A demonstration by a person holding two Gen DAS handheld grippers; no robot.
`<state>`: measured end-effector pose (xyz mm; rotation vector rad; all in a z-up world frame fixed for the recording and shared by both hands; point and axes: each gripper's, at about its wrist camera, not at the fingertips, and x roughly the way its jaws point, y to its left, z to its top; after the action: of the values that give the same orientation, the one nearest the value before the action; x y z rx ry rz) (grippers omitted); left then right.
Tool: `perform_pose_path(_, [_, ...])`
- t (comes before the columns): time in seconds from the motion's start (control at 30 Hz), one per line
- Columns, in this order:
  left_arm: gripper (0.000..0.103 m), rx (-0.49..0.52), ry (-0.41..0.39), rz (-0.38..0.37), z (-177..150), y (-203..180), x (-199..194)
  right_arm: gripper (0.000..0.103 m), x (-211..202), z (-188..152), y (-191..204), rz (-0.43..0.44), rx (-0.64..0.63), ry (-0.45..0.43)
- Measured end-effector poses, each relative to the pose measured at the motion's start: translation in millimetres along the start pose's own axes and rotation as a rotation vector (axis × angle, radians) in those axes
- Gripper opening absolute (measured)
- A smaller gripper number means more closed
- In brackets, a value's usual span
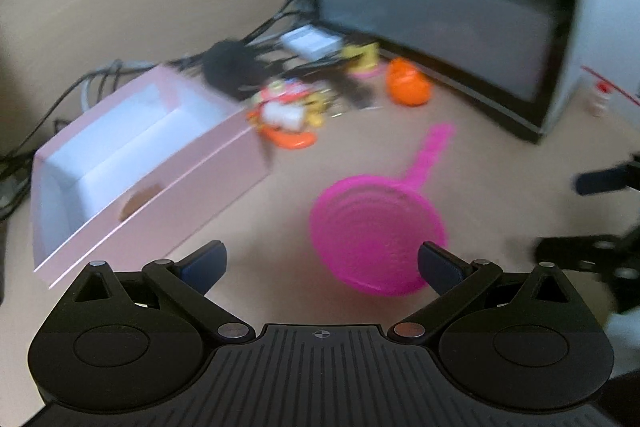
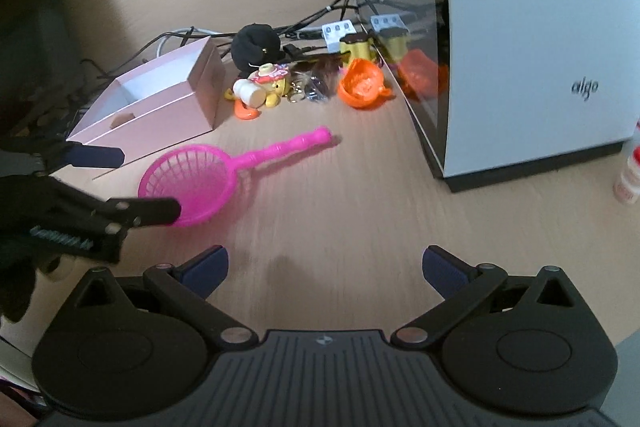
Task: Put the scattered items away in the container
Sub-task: 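Reach the left gripper to the pink toy net and grasp its handle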
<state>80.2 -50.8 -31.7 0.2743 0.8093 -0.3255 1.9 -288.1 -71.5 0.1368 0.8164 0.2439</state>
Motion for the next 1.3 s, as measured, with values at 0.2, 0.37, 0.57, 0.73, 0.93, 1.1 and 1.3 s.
perform_pose_path(0.2, [0.103,-0.07,0.009,0.092,5.1,41.7,11.7,0.103,-1.3,7.7,-2.3,0.03,-0.009,-0.008])
perform_pose_path(0.37, [0.103,-0.145,0.015,0.127,6.4,73.5,11.1,0.103,2.3,11.4,-4.4,0.031,-0.005,0.006])
perform_pose_path(0.57, [0.103,-0.176,0.017,0.168,2.4,91.2,9.8,0.103,9.2,9.2,-5.7,0.046,0.023,0.045])
perform_pose_path(0.73, [0.103,-0.21,0.011,0.15,-3.4,94.4,0.0,0.103,13.0,10.5,-2.3,0.048,0.019,0.052])
perform_pose_path(0.93, [0.103,-0.295,0.008,0.071,-14.7,85.4,-21.6,0.103,14.4,12.3,-6.0,0.055,0.105,0.028])
perform_pose_path(1.1, [0.103,-0.323,0.014,0.021,-20.8,65.7,-32.2,0.103,17.7,11.3,4.4,0.047,-0.013,0.054])
perform_pose_path(1.3, [0.103,-0.288,0.022,0.004,-23.1,28.5,-34.7,0.097,3.0,6.6,9.9,-0.013,-0.062,-0.023])
